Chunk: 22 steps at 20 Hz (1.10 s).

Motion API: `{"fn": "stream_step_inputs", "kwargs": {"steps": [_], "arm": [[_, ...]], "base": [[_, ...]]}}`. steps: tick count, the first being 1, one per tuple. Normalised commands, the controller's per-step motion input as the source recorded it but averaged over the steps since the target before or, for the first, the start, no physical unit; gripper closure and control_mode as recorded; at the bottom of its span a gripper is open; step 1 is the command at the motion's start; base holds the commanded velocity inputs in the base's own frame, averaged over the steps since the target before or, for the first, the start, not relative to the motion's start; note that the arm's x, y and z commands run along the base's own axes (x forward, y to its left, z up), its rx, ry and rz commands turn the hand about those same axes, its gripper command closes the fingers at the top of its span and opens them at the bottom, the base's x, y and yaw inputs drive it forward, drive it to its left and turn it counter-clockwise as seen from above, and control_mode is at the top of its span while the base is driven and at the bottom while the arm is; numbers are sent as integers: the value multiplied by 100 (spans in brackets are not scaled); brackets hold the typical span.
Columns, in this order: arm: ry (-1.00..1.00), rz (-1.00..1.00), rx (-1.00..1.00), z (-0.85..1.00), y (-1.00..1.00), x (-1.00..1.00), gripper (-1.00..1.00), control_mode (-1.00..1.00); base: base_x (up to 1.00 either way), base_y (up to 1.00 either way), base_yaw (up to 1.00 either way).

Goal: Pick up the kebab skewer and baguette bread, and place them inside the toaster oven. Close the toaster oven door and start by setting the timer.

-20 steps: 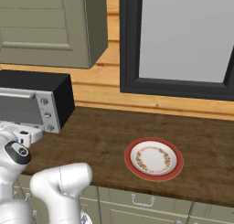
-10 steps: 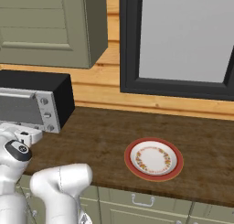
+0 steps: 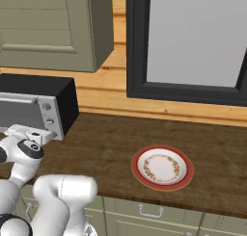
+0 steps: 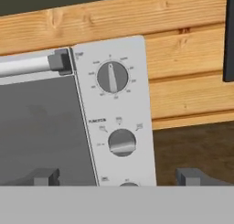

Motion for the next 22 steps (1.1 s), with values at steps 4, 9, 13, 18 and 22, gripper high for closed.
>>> {"fn": "stream_step_inputs", "kwargs": {"steps": [4, 9, 13, 18, 22], "arm": [[0, 1, 0, -34, 0, 37, -100, -100], [0, 1, 0, -35, 0, 39, -100, -100], [0, 0, 0, -39, 0, 35, -100, -100], [0, 0, 0, -29, 0, 27, -100, -100], [1, 0, 0, -21, 0, 6, -100, -100]], "base": [[0, 0, 0], [0, 0, 0], [0, 0, 0], [0, 0, 0], [0, 0, 0]]}}
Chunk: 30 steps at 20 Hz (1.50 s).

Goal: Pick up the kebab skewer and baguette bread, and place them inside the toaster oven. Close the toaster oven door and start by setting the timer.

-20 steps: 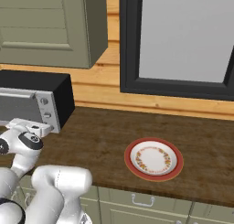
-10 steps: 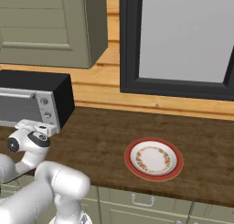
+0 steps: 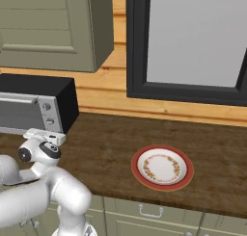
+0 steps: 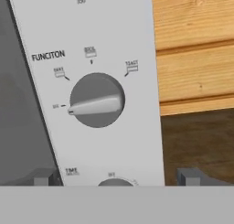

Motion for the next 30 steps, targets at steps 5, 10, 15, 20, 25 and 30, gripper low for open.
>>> {"fn": "stream_step_inputs", "kwargs": {"steps": [5, 10, 15, 20, 25, 30], "arm": [[3, 0, 0, -16, 1, 0, -100, -100], [9, 0, 0, -7, 7, 0, -100, -100], [16, 0, 0, -5, 10, 0, -100, -100], [12, 0, 0, -8, 15, 0, -100, -100], [0, 0, 0, -3, 3, 3, -100, -100], [0, 0, 0, -20, 2, 2, -100, -100]], "base": [[0, 0, 0], [0, 0, 0], [0, 0, 0], [0, 0, 0], [0, 0, 0], [0, 0, 0]]}}
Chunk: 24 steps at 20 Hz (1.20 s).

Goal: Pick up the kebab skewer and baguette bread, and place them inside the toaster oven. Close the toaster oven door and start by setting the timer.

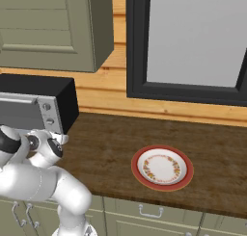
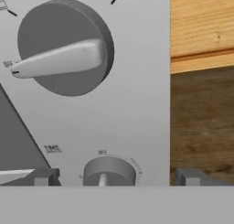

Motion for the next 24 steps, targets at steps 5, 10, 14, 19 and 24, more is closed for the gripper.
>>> {"fn": "stream_step_inputs", "kwargs": {"steps": [5, 10, 14, 19, 24], "arm": [[0, 0, 0, -31, 7, 0, -100, -100], [0, 0, 0, -8, 0, 2, -100, -100], [0, 0, 0, -1, 0, 4, 100, -100], [0, -1, 6, 0, 0, 8, 100, -100], [0, -3, 10, 0, 0, 2, 100, -100]], "base": [[0, 0, 0], [0, 0, 0], [0, 0, 0], [0, 0, 0], [0, 0, 0]]}}
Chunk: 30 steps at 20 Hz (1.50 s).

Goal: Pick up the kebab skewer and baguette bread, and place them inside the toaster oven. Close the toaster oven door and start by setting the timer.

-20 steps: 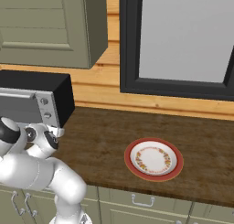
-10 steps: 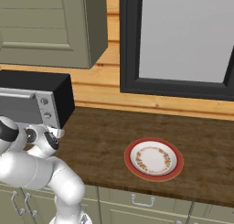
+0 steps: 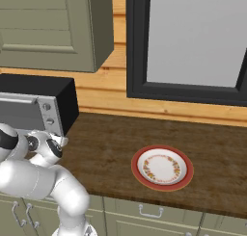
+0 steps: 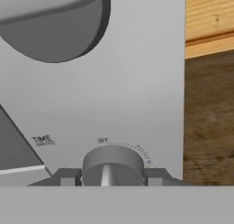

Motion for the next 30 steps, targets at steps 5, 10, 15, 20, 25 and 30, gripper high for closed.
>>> {"fn": "stream_step_inputs", "kwargs": {"steps": [5, 10, 15, 20, 25, 30], "arm": [[0, -4, 4, 0, 0, 0, 100, -100], [0, -1, 7, 0, 0, 0, 100, -100], [1, 0, 25, 0, -8, -1, 100, -100], [1, 0, 36, -2, -25, -3, 100, -100], [0, 0, 41, -8, -39, -4, 100, -100], [0, 0, 46, -15, -50, -1, 100, -100]], "base": [[0, 0, 0], [0, 0, 0], [0, 0, 0], [0, 0, 0], [0, 0, 0], [0, 0, 0]]}}
